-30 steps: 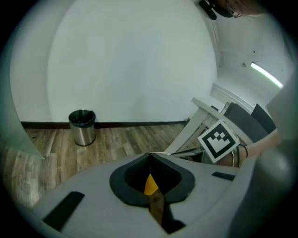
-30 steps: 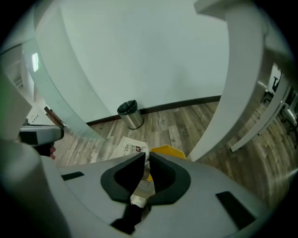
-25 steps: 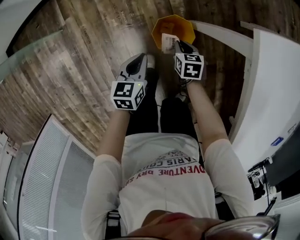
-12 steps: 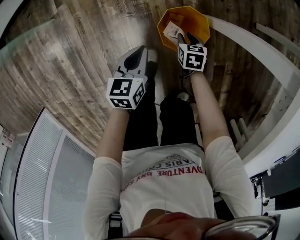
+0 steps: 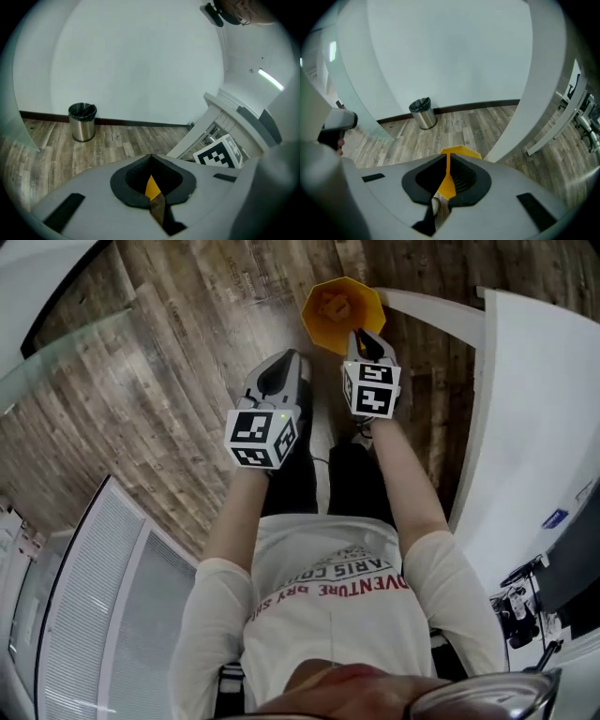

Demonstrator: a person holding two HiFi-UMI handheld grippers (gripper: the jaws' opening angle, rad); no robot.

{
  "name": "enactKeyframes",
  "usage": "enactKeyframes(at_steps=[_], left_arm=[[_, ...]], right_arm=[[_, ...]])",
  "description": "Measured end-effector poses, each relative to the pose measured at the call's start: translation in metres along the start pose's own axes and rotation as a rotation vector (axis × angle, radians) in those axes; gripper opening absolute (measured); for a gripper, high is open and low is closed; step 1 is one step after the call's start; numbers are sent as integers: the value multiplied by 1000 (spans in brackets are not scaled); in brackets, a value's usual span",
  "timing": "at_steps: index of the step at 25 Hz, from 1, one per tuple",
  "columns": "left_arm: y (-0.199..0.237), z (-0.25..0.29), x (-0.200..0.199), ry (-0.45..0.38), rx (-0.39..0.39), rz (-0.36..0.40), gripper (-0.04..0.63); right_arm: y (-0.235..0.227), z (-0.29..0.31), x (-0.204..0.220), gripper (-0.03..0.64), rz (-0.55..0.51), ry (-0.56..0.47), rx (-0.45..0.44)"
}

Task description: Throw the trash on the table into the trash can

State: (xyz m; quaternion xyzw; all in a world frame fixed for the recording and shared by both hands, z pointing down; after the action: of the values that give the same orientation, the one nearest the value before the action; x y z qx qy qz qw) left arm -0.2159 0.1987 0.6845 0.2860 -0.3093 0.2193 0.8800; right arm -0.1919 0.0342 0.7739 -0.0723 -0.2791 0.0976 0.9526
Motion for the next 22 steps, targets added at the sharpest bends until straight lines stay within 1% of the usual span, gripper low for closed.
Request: enactKeyframes(at_steps=[2,5,9,12,15,17,20,22], left_arm=[[-23,-21,-32,-8,29,30,23],[-55,-46,-85,-42,75,113,23],[-97,-75,-159,-116,173,205,23],[-131,-99,-199,-143,234,290,23],[-168,-115,-232,-179,299,366,23],[-202,-118,-250,-202,358,409,23],[-274,-118,-261,-221,477,496,23],[-329,-120,-257,-235,568,568,23]], right_arm=[[9,-47,-28,38,15,-38,2],[18,-111,-75,29,41,-128,11],[17,-192,-139,26,96,-267,34],[10,-257,-169,26,148,-338,42],[-5,-317,-183,26,183,-408,95],[-25,-358,-183,26,212,-471,159],[-66,-429,-162,26,306,-591,292],[-96,-475,-136,26,372,-652,379]])
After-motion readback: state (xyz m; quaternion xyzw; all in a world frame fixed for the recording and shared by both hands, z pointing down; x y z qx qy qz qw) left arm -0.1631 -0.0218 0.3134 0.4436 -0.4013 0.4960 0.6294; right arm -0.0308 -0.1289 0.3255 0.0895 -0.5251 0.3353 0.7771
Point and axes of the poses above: the fingertips, and each gripper's own axes: z forward along the fingers, y to its left, x out of its underside, the point moved 6 cm from there along -z, backward along the fingers, and after that the axes turned 5 degrees about z, right-handed, at the moved point
